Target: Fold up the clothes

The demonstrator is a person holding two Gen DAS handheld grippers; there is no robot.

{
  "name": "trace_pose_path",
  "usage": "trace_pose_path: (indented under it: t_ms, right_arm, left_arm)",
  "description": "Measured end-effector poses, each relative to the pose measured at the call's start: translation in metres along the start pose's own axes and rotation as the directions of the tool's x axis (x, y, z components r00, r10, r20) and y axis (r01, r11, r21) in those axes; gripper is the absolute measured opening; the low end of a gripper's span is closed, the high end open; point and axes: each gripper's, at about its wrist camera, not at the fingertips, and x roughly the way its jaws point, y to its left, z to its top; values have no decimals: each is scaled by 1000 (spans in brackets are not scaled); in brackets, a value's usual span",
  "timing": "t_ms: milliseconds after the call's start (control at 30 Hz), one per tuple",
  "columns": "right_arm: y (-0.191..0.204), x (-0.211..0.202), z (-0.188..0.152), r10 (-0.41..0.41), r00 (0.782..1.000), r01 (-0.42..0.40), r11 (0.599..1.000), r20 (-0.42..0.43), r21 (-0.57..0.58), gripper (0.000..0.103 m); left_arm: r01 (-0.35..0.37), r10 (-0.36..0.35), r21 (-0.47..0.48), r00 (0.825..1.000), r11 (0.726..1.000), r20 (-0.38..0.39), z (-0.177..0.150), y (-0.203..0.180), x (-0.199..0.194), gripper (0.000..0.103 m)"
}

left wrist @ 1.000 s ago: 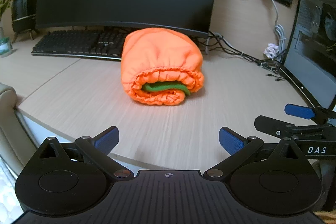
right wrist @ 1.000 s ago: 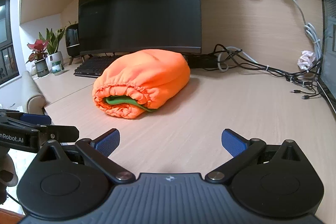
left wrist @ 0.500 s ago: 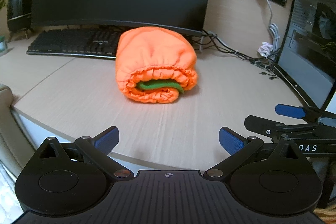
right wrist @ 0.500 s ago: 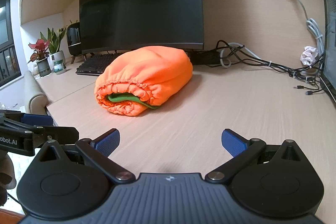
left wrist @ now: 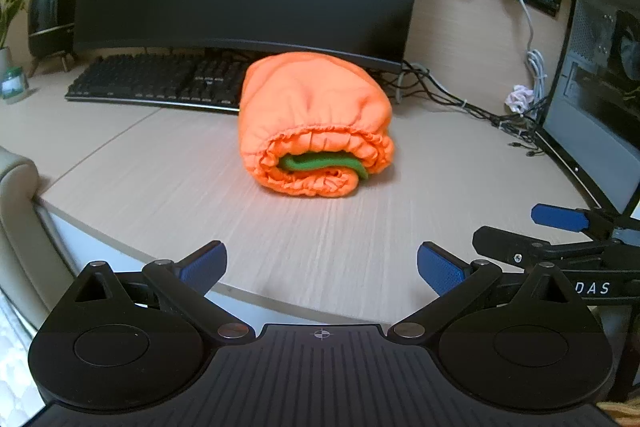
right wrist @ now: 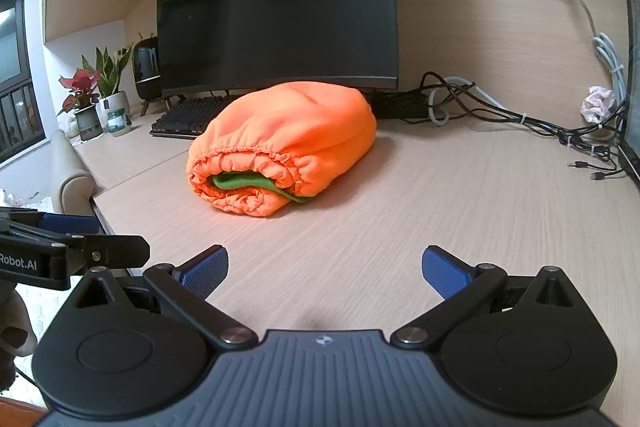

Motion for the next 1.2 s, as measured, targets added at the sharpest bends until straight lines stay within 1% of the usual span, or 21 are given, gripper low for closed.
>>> trace_pose_path:
  t_ms: [367,667,1200]
  right_arm:
    - [-1,-1,0,-4,1000,4,1000,0,4,103]
    - [0,-3,-2,-8,1000,8,1000,3,4,103]
    - [-7,-5,0,-23,1000,23,1000,16,11,103]
  left_arm:
    - [-17,17,9,1000,1000,-15,-1,-4,1,103]
    - [-8,8,-11,1000,1000,-16,-3,0,1,103]
    - [-10,10,-5,1000,1000,-7,1,-4,5,103]
